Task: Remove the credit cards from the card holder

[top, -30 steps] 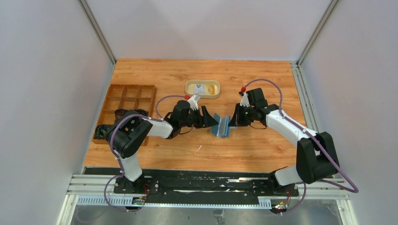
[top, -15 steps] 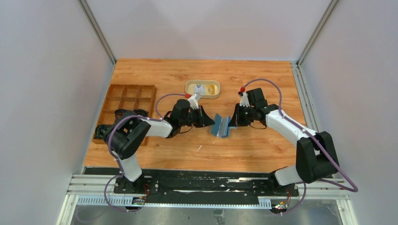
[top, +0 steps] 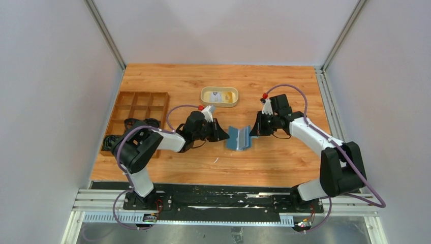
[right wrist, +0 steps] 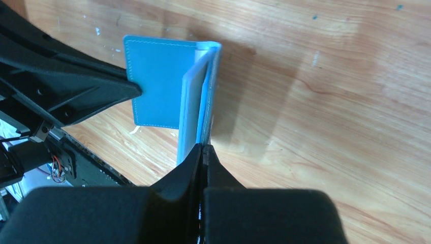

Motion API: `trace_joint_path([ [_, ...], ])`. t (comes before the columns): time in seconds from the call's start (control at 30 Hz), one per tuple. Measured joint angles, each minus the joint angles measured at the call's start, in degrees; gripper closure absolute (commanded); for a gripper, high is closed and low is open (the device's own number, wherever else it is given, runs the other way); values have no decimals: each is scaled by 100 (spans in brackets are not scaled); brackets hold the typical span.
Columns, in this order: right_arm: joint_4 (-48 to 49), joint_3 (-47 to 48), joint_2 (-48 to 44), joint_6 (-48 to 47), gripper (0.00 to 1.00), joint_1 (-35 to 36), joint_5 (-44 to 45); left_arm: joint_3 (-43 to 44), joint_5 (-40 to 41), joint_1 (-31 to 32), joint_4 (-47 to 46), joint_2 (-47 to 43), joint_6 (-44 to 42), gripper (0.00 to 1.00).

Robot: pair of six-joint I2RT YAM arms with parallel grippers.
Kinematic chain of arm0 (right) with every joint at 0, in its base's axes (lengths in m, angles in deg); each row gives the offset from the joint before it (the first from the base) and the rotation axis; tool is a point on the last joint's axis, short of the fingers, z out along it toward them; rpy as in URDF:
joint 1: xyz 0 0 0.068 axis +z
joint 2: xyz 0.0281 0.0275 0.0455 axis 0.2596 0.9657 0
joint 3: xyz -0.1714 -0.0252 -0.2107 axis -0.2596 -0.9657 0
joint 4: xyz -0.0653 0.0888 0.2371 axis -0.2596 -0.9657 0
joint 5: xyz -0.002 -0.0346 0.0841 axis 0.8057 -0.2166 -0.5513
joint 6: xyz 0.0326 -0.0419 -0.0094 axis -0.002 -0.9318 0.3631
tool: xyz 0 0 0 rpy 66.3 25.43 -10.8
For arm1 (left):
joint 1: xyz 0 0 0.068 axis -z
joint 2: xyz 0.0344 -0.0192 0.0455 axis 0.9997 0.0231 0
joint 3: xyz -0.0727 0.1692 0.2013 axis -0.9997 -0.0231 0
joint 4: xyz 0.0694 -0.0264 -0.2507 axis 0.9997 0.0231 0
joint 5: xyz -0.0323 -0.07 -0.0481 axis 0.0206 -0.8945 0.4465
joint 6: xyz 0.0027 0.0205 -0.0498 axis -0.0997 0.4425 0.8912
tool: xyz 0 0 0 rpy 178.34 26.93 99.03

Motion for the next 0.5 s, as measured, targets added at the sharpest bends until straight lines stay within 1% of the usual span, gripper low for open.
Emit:
trace_joint_path([
  [0.13,2,-22,50,7,100,-201,-70,-315,221,0,33,-127,-15,100],
  [0.3,50,-11,96,20,100,-212,-208,-581,358,2,15,-140,7,99],
  [0.37,92,0,175,24,100,-212,-247,-660,369,2,-26,-140,37,80],
  [0.4,116,0,212,24,100,-212,-260,-682,369,0,-59,-140,63,73],
  [0.5,227,0,356,33,100,-219,-293,-743,350,2,-116,-140,136,58],
])
